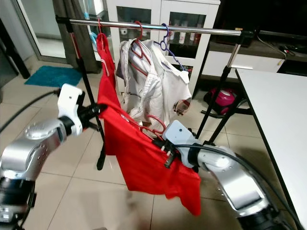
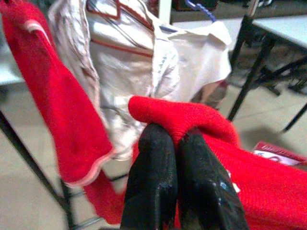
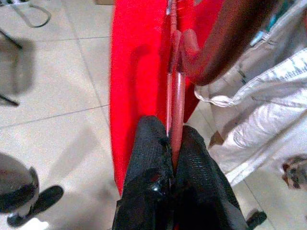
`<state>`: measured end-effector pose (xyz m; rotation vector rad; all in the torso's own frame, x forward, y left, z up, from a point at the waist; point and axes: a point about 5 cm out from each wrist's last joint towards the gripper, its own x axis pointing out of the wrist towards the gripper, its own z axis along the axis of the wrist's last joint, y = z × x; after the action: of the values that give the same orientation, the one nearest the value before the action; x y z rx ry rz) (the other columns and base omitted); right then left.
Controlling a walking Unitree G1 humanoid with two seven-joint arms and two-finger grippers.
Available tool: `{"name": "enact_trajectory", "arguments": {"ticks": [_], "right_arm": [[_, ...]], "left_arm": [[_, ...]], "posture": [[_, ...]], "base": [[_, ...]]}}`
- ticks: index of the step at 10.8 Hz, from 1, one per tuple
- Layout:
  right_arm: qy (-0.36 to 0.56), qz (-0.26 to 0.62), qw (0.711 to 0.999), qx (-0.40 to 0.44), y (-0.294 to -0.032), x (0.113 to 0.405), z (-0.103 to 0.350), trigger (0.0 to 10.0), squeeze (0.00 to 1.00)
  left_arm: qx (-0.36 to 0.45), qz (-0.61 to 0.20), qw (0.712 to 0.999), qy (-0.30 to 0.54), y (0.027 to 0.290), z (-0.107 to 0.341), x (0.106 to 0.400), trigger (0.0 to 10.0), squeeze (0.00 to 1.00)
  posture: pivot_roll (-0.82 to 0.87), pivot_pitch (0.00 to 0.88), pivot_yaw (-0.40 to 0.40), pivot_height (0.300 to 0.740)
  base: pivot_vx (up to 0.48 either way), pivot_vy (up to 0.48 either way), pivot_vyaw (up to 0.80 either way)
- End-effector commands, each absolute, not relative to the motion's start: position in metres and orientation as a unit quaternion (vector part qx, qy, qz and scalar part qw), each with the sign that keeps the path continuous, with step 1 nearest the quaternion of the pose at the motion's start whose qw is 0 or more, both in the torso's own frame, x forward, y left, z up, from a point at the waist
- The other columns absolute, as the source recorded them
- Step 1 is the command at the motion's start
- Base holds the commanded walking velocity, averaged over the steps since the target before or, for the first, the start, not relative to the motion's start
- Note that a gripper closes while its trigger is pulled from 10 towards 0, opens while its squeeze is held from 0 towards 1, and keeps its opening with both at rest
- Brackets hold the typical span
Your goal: Hang hanger
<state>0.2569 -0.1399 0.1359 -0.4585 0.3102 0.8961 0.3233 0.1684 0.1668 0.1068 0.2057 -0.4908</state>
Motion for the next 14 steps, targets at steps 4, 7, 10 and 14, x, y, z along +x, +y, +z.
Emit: {"name": "enact_trajectory", "arguments": {"ticks": [4, 7, 10, 14], "right_arm": [[0.192, 0.471, 0.837, -0.200, -0.162, 0.231, 0.126, 0.0, 0.00], [0.143, 0.477, 0.863, -0.088, -0.159, 0.221, 0.138, 0.0, 0.00], [0.065, 0.353, 0.933, -0.005, -0.154, 0.249, 0.151, 0.0, 0.00], [0.006, 0.080, 0.993, 0.091, -0.178, 0.293, 0.160, 0.0, 0.00]], "left_arm": [[0.085, -0.006, 0.996, 0.027, 0.246, 0.202, 0.363, 0.0, 0.00], [0.072, 0.018, 0.994, 0.085, 0.260, 0.164, 0.366, 0.0, 0.00], [0.048, -0.221, 0.968, 0.105, 0.190, 0.134, 0.354, 0.0, 0.00], [0.019, -0.528, 0.843, 0.099, 0.125, 0.151, 0.283, 0.0, 0.00]], "posture": [[0.00, 0.000, 0.014, 0.740], [-0.01, 0.000, 0.023, 0.740], [-0.03, 0.000, 0.044, 0.740], [0.01, 0.000, 0.015, 0.740]], "base": [[0.000, 0.000, 0.00], [0.000, 0.000, 0.00], [0.000, 0.000, 0.00], [0.000, 0.000, 0.00]]}}
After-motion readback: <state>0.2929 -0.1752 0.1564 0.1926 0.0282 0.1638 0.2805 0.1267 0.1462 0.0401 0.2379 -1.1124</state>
